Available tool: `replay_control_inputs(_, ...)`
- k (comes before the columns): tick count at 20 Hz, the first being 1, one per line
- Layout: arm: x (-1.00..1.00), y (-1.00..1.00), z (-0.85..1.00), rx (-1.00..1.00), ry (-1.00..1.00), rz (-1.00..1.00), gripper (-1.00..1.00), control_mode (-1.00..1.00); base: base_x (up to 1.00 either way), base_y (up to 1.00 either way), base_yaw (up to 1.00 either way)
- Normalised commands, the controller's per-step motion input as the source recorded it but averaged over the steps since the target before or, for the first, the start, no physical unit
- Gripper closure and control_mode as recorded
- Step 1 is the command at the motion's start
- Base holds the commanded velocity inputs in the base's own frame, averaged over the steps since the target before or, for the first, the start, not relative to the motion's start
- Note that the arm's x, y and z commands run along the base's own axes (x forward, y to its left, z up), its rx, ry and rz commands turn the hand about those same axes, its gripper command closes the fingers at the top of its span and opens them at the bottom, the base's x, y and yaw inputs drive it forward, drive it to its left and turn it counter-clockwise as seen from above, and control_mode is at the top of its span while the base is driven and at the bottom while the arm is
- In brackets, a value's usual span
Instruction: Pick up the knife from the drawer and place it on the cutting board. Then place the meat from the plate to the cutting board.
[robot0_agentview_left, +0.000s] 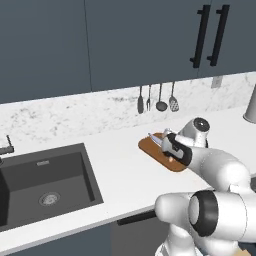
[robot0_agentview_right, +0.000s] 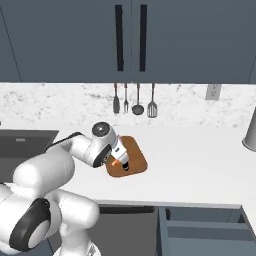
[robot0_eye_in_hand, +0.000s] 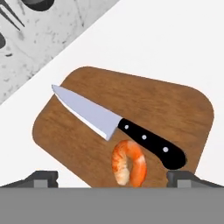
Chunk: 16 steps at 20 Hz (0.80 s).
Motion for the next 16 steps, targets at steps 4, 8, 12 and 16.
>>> replay_control_inputs(4, -0.24, -0.26, 0.54, 0.00, 0.00, 0.02, -1.00, -1.00, 0.00, 0.00, 0.00)
replay_control_inputs(8, -0.88, -0.25, 0.33, 0.00, 0.00, 0.05, -1.00, -1.00, 0.00, 0.00, 0.00)
replay_control_inputs(12, -1.00, -0.07, 0.10, 0.00, 0.00, 0.05, -1.00, -1.00, 0.00, 0.00, 0.00)
replay_control_inputs(16, -0.97, 0.00, 0.00, -0.03, 0.00, 0.07, -1.00, -1.00, 0.00, 0.00, 0.00)
